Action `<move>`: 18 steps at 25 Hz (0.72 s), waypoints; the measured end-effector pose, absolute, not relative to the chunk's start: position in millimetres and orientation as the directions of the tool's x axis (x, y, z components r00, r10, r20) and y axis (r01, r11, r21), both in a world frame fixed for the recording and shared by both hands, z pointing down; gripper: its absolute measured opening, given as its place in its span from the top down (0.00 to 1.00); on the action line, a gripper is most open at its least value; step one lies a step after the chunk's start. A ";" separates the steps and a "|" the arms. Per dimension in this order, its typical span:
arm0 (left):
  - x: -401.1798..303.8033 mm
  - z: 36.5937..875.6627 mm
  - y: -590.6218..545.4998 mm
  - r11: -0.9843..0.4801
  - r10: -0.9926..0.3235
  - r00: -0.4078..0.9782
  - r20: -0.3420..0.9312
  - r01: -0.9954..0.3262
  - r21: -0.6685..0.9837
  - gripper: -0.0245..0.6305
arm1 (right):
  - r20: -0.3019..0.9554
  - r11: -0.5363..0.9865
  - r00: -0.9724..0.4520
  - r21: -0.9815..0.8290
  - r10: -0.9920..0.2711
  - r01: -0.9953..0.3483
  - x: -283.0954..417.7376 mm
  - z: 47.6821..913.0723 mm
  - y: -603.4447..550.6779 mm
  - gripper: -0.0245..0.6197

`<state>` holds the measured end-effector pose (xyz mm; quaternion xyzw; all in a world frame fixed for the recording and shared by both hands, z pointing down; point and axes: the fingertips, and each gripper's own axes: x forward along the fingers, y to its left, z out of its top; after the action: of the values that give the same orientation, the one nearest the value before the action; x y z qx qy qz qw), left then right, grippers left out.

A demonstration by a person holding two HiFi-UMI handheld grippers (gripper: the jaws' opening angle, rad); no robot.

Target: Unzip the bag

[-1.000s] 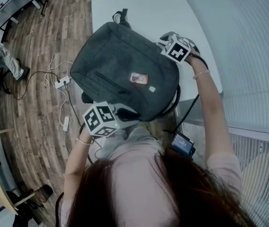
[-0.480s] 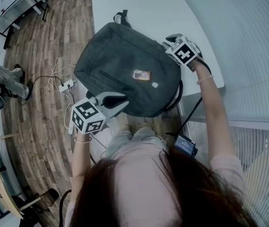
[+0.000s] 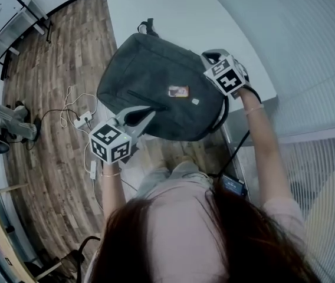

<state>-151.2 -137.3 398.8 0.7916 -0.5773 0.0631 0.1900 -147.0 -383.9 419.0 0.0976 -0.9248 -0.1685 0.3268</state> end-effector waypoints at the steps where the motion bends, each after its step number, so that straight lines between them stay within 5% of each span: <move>1: -152.5 397.7 -136.4 -0.261 -0.893 0.323 0.314 -0.939 0.224 0.91 | 0.566 0.923 -0.768 0.375 -0.298 -0.082 -146.1 418.4 -379.8 0.95; 18: -196.0 363.7 -102.1 -0.239 -0.938 0.267 0.220 -0.960 0.146 0.95 | 0.355 0.891 -0.827 0.296 -0.436 -0.343 -142.5 369.7 -288.3 0.95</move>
<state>-196.0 -102.1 363.7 0.7860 -0.6037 0.0432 0.1260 -142.5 -288.3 369.7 0.2053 -0.9493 -0.1104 0.2109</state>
